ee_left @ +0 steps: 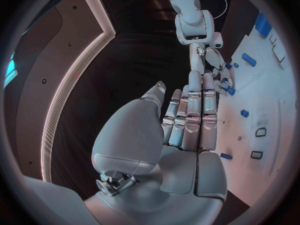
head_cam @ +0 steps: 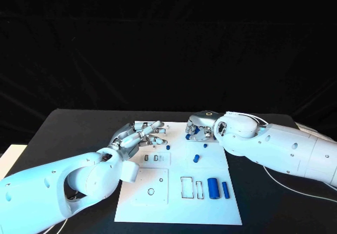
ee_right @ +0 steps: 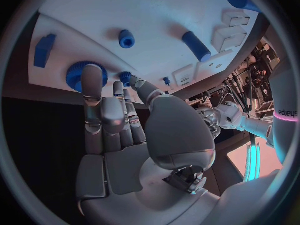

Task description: Assemble the parts on the task board

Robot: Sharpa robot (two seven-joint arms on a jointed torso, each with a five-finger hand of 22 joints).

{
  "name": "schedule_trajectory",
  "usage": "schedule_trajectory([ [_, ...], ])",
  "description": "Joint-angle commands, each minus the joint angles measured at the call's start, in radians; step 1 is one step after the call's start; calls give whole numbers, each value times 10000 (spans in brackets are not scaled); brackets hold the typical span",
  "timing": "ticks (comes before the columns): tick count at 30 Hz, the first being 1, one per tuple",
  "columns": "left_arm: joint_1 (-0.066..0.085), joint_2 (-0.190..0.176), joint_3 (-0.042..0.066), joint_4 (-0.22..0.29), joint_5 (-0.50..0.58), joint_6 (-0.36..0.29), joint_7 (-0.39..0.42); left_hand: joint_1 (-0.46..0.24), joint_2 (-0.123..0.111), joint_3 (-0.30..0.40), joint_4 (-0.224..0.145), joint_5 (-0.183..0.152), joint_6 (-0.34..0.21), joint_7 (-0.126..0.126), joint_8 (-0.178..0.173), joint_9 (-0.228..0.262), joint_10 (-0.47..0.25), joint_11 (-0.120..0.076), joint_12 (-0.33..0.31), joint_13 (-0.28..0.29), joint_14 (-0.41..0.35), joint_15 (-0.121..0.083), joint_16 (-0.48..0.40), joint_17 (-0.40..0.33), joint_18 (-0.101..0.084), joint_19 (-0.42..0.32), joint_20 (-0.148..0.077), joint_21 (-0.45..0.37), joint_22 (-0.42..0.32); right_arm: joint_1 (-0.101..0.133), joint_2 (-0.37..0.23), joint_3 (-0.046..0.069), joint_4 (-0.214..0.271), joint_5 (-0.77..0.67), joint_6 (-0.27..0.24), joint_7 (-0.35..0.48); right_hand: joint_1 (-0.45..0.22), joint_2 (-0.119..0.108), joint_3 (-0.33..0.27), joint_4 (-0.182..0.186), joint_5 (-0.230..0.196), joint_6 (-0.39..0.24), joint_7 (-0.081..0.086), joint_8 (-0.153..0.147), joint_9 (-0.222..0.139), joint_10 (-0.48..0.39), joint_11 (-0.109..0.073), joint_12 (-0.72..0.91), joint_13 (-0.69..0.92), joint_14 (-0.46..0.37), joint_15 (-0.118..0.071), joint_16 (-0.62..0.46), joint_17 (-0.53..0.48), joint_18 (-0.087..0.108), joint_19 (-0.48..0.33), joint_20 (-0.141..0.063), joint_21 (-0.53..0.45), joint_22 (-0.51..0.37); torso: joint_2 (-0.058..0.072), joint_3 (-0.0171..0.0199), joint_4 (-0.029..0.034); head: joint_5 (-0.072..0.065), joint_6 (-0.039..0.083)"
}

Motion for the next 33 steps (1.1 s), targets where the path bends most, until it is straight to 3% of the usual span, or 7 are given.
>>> schedule_trajectory([
  [1,14,19,9,47,41,255,-19,-80,-10,3,-64,35,0,18,-37,7,14,33,-35,12,-106,12,57,35,86,-59,-5,9,6,4,56,2,-35,-222,210,-107,58,7,77,-9,-68,82,21,-27,-2,54,44,-36,-11,298,-54,49,27,-17,-91,14,59,36,50,9,2,4,13],
  [11,14,29,9,67,41,294,-65,-110,-4,29,-121,36,-51,81,-66,13,-47,123,-76,34,-911,172,-142,164,61,-563,136,-251,-115,4,177,0,-139,-228,266,-104,173,34,310,79,-196,185,28,-24,3,141,46,-27,-37,286,-51,216,185,-24,-205,32,368,304,95,11,19,-9,18],
  [18,14,25,9,65,41,461,-89,-139,36,89,-172,36,-77,174,-67,17,-193,270,-126,14,-1890,457,-1137,-270,75,-1346,450,-817,-427,4,226,-3,-206,-250,277,-85,386,91,568,87,-646,375,-9,22,28,319,-6,24,-30,288,-92,397,365,-40,-277,19,705,625,125,7,31,-6,12],
  [27,13,41,9,48,41,617,-66,-117,102,166,-324,41,-273,271,-212,-20,-1023,494,-232,-166,-2580,781,-2315,-1138,110,-1755,765,-1307,-716,3,255,-4,-214,-253,-240,-64,580,231,851,99,-1060,592,-40,91,66,517,-69,83,-7,298,-158,578,544,-86,-267,6,1104,1055,150,-9,57,-33,36],
  [33,13,36,9,33,42,612,-37,-93,174,246,-422,44,-121,222,-190,-6,-1346,501,-185,-156,-2677,812,-2632,-1467,133,-1473,789,-1297,-714,2,254,-4,-154,-221,-865,-60,585,276,931,146,-1139,643,-45,102,73,559,-74,87,-6,287,-167,596,555,-90,-295,6,1180,1122,167,-11,81,-38,69],
])
